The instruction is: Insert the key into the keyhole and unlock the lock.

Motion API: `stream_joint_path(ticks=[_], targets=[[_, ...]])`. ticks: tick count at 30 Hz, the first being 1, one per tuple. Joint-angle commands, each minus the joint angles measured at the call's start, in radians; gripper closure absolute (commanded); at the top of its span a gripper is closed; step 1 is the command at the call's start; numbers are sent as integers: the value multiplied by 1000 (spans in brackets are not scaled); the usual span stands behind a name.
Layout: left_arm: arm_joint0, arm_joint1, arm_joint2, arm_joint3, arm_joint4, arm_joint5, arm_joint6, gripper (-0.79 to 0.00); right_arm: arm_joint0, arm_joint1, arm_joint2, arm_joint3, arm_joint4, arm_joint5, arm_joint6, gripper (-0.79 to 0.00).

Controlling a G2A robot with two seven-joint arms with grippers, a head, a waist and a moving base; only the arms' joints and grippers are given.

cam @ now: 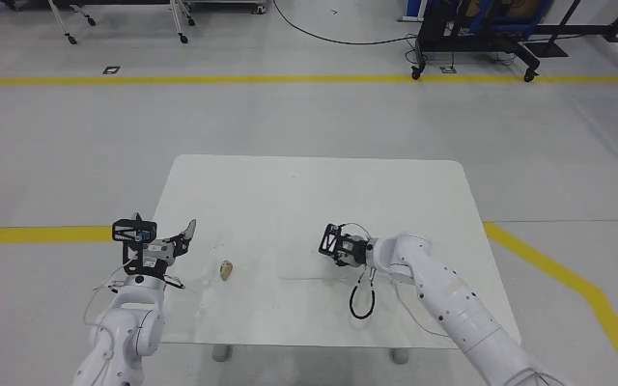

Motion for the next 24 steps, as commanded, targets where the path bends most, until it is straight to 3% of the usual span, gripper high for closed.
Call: stream_joint_path(ticks=[1,16,24], targets=[[0,0,0,0,0,0,0,-785,-1,2,4,-6,-5,-2,-10,0],[0,0,0,0,0,0,0,-785,-144,52,147,-207,-27,2,-89,0],[0,0,0,0,0,0,0,-785,-172,60,171,-235,-19,5,-98,0]])
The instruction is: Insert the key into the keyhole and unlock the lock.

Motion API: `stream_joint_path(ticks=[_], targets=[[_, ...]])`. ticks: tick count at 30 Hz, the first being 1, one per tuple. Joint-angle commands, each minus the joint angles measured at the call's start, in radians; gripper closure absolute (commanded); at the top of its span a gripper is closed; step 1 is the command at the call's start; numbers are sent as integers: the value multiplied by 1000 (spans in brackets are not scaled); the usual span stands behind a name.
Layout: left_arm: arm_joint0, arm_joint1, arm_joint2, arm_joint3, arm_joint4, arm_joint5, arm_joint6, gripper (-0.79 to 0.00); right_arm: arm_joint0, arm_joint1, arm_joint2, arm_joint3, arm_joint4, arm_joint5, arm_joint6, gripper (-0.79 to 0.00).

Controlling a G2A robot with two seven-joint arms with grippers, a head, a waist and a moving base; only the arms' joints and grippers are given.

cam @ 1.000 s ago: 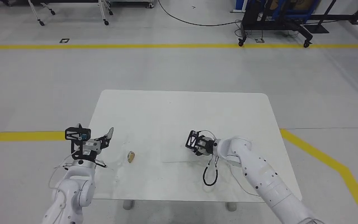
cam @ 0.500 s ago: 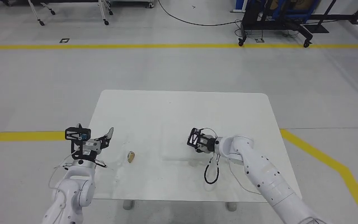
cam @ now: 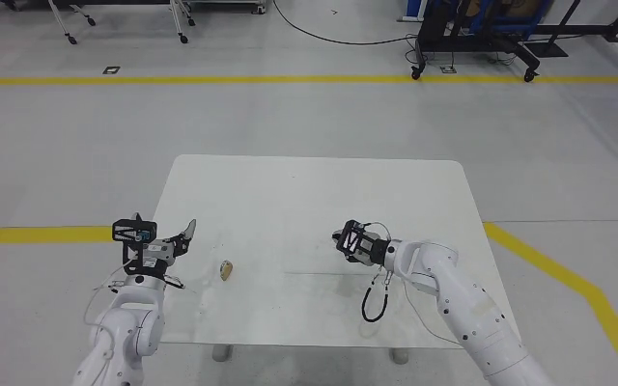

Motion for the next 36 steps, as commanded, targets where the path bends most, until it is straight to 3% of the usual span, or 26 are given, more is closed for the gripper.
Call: stream_joint_path(ticks=[1,8,15,18,22,32,36], targets=[[0,0,0,0,0,0,0,-785,0,0,0,0,0,0,0,0],[0,0,0,0,0,0,0,-785,0,0,0,0,0,0,0,0],[0,0,0,0,0,0,0,-785,8,1,18,102,341,-331,-304,0],[0,0,0,0,0,0,0,-785,38,-3,-40,153,474,-331,-347,0],[0,0,0,0,0,0,0,-785,87,-1,-172,193,761,-331,-356,0],[0,0,0,0,0,0,0,-785,87,-1,-172,193,761,-331,-356,0],[-13,0,-5,-15,-153,-131,-70,-785,87,-1,-172,193,761,-331,-356,0]])
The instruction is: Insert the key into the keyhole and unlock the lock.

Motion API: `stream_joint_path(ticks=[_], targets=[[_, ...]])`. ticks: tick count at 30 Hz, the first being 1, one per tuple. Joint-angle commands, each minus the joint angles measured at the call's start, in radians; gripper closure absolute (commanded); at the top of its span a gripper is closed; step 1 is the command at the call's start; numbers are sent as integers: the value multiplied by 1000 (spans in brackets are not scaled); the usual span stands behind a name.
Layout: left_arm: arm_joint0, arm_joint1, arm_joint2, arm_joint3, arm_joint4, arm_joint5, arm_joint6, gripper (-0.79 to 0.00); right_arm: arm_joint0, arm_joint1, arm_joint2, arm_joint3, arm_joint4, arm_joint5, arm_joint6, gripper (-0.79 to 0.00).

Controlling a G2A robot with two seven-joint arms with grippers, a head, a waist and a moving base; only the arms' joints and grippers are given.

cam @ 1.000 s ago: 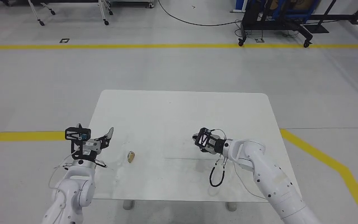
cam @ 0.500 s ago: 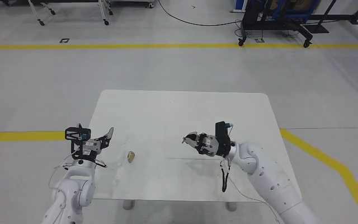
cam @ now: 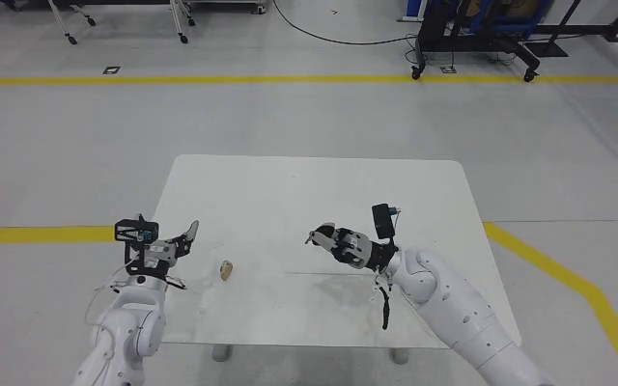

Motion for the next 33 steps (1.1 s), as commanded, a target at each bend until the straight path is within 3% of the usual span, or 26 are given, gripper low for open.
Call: stream_joint_path(ticks=[1,4,7,9,12,14,17,20,21,23,27,33], targets=[[-13,1,-2,-17,-160,-123,-64,-785,0,0,0,0,0,0,0,0],[-45,3,5,-45,-426,-285,-222,-785,-4,-1,0,-3,8,10,-3,0],[-93,7,21,-40,-731,-381,-430,-785,-13,-5,-8,6,77,29,6,0],[-145,12,48,-3,-1017,-398,-644,-785,-5,-10,-28,28,162,0,32,0],[-274,21,94,115,-1463,-329,-1014,-785,16,-16,-61,63,308,0,78,0],[-355,23,115,215,-1583,-305,-1144,-785,35,-18,-78,84,392,0,116,0],[-429,20,169,332,-1606,-312,-1194,-785,58,-23,-112,100,495,0,177,0],[-466,16,221,379,-1551,-350,-1188,-785,93,-36,-155,139,563,0,241,0],[-472,14,237,385,-1540,-356,-1177,-742,106,-41,-173,150,587,0,262,0],[-483,11,259,392,-1531,-366,-1165,-576,132,-53,-200,175,629,0,298,0],[-483,13,272,390,-1466,-403,-1108,-416,176,-70,-230,228,693,0,354,0],[-472,18,277,376,-1430,-419,-1067,-360,213,-87,-249,288,738,5,408,0]])
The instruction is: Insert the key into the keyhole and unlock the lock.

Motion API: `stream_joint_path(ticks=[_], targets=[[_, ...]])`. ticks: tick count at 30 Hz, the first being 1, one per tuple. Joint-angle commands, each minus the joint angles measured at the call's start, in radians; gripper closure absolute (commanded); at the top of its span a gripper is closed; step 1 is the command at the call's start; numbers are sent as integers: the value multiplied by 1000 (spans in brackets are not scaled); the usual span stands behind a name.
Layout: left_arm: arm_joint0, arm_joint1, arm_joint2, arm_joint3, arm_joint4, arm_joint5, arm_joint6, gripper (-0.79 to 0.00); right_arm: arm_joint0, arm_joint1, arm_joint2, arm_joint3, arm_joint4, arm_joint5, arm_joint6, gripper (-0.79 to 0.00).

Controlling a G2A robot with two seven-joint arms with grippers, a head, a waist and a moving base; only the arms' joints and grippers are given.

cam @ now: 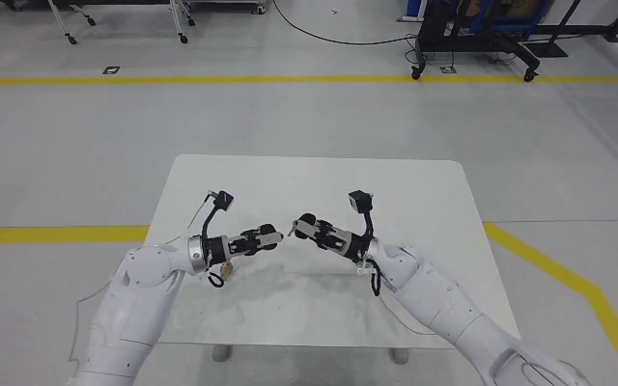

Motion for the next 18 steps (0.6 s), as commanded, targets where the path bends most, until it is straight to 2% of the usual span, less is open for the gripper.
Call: stream_joint_path(ticks=[1,11,16,18], targets=[[4,1,4,-6,4,-4,7,-351,7,-5,-4,17,5,8,10,0],[-2,9,22,-1,-2,-8,7,-357,32,-34,-26,65,26,22,48,0],[-5,12,28,-3,12,-7,20,-317,42,-49,-44,77,48,27,85,0],[-5,14,31,-5,19,-8,25,-271,47,-55,-48,86,52,28,90,0]])
